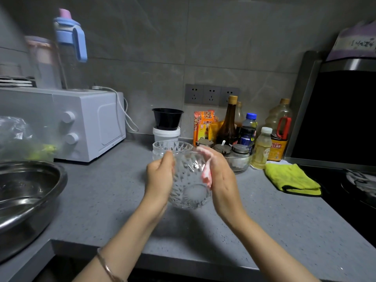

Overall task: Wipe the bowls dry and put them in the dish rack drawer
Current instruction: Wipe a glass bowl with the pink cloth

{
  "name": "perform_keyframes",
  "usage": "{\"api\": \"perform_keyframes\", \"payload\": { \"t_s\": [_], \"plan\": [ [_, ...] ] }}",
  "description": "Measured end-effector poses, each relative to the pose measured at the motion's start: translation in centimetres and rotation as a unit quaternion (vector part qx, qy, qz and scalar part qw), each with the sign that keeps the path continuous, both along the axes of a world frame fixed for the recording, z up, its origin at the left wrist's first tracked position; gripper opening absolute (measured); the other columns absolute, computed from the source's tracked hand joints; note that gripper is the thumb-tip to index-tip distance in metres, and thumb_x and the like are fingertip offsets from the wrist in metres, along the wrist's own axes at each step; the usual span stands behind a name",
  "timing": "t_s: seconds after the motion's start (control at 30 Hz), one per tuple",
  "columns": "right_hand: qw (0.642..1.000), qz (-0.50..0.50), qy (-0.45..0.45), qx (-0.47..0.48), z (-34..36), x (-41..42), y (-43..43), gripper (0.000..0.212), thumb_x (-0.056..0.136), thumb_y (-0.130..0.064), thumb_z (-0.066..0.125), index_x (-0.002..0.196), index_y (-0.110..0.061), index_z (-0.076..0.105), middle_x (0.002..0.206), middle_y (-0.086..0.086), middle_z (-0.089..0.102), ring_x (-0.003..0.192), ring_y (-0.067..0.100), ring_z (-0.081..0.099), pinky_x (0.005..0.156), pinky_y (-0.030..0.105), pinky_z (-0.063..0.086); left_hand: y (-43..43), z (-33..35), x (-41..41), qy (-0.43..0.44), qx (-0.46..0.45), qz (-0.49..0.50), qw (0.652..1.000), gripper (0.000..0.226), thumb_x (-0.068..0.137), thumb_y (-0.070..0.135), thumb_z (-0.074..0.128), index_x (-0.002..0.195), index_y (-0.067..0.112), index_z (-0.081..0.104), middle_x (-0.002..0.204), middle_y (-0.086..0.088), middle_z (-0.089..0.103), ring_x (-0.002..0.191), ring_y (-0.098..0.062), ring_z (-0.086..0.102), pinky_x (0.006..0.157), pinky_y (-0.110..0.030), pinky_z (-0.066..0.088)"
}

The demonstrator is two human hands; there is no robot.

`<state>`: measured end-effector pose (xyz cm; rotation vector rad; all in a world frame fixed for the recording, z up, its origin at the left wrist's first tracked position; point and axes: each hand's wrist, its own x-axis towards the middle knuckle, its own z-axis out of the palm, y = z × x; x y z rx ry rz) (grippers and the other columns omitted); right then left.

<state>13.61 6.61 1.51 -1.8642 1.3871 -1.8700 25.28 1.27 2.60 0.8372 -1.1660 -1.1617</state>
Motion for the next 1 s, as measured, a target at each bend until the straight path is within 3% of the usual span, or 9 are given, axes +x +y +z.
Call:
{"api": "perform_keyframes", "payload": {
  "t_s": [0.13, 0.27, 0.47, 0.53, 0.67, 0.77, 0.87, 0.93, 1.0],
  "plan": [
    [0.971, -0.102, 0.215, -0.035, -2.2, 1.5, 1.0, 0.053, 0.101, -0.043, 0.016, 0.15, -0.024, 0.024, 0.158, -0.008, 0.016, 0.146, 0.011, 0.01, 0.119, 0.035, 0.01, -0.5, 0.2, 0.0, 0.043, 0.033, 0.022, 0.998, 0.025, 0.095, 0.027, 0.048, 0.085, 0.008, 0.06, 0.072, -0.014, 0.054, 0.066, -0.021, 0.053, 0.061, -0.029, 0.042],
    [0.895, -0.181, 0.389, -0.122, -1.2, 1.7, 0.3, 0.048, 0.101, -0.038, 0.023, 0.145, -0.022, 0.038, 0.153, 0.001, 0.032, 0.144, 0.018, 0.021, 0.118, 0.04, 0.012, 0.2, 0.2, -0.3, 0.0, 0.01, -0.014, 1.0, 0.041, 0.1, 0.029, 0.044, 0.068, 0.009, 0.062, 0.056, 0.001, 0.063, 0.05, -0.011, 0.058, 0.047, -0.02, 0.043],
    [0.998, -0.034, 0.055, 0.011, 1.7, 0.2, -1.3, 0.044, 0.096, -0.049, 0.03, 0.109, -0.027, 0.067, 0.098, -0.017, 0.068, 0.089, -0.001, 0.062, 0.075, 0.023, 0.05, 0.5, 0.0, -0.4, 0.032, 0.008, -0.011, 0.999, 0.033, 0.097, 0.029, 0.048, 0.074, 0.007, 0.054, 0.06, -0.008, 0.051, 0.057, -0.016, 0.053, 0.057, -0.023, 0.042],
    [0.993, 0.043, -0.088, 0.067, 1.8, -0.4, -1.4, 0.044, 0.096, -0.047, 0.032, 0.098, -0.02, 0.067, 0.083, -0.009, 0.07, 0.075, 0.005, 0.066, 0.065, 0.021, 0.052, 0.5, -0.3, -0.2, 0.066, 0.017, -0.013, 0.998, 0.023, 0.096, 0.03, 0.049, 0.088, 0.01, 0.058, 0.077, -0.013, 0.054, 0.072, -0.023, 0.053, 0.066, -0.031, 0.042],
    [0.932, 0.099, -0.3, 0.177, 0.9, -0.4, -0.7, 0.036, 0.098, -0.046, 0.034, 0.092, -0.023, 0.061, 0.081, -0.008, 0.068, 0.077, 0.006, 0.064, 0.072, 0.024, 0.048, 0.1, -0.4, -0.1, 0.139, 0.058, -0.012, 0.989, 0.035, 0.096, 0.029, 0.049, 0.07, 0.011, 0.065, 0.062, 0.003, 0.069, 0.059, -0.01, 0.067, 0.051, -0.018, 0.051],
    [0.925, 0.074, -0.32, 0.191, 1.0, -0.3, -0.3, 0.036, 0.097, -0.044, 0.039, 0.081, -0.022, 0.062, 0.077, -0.004, 0.072, 0.071, 0.007, 0.066, 0.072, 0.028, 0.05, -0.2, -0.8, -0.1, 0.102, 0.074, -0.021, 0.992, 0.033, 0.096, 0.033, 0.048, 0.077, 0.014, 0.069, 0.069, 0.001, 0.072, 0.069, -0.012, 0.069, 0.058, -0.022, 0.055],
    [0.933, 0.027, -0.31, 0.182, 2.2, -0.6, -0.2, 0.049, 0.096, -0.042, 0.046, 0.092, 0.002, 0.066, 0.096, 0.032, 0.065, 0.092, 0.042, 0.063, 0.089, 0.046, 0.05, -0.5, -0.8, 0.4, 0.022, 0.049, -0.034, 0.998, 0.039, 0.098, 0.035, 0.043, 0.082, 0.01, 0.069, 0.077, -0.004, 0.071, 0.077, -0.017, 0.067, 0.066, -0.026, 0.051],
    [0.957, 0.022, -0.225, 0.182, 2.6, -1.1, -0.3, 0.062, 0.096, -0.044, 0.046, 0.089, 0.015, 0.062, 0.081, 0.03, 0.066, 0.072, 0.045, 0.061, 0.07, 0.029, 0.051, -0.5, 0.0, 0.8, -0.039, -0.007, -0.045, 0.998, 0.046, 0.1, 0.036, 0.038, 0.076, 0.007, 0.065, 0.068, -0.001, 0.066, 0.067, -0.012, 0.062, 0.06, -0.023, 0.045],
    [0.977, 0.028, -0.115, 0.177, 2.9, -1.3, -0.4, 0.059, 0.098, -0.041, 0.043, 0.057, 0.001, 0.054, 0.047, 0.001, 0.052, 0.04, 0.015, 0.043, 0.045, 0.017, 0.032, -0.2, 1.0, 1.0, -0.113, -0.08, -0.065, 0.988, 0.053, 0.1, 0.038, 0.035, 0.063, 0.01, 0.058, 0.053, 0.003, 0.056, 0.052, -0.005, 0.053, 0.053, -0.016, 0.04]
  ]
}}
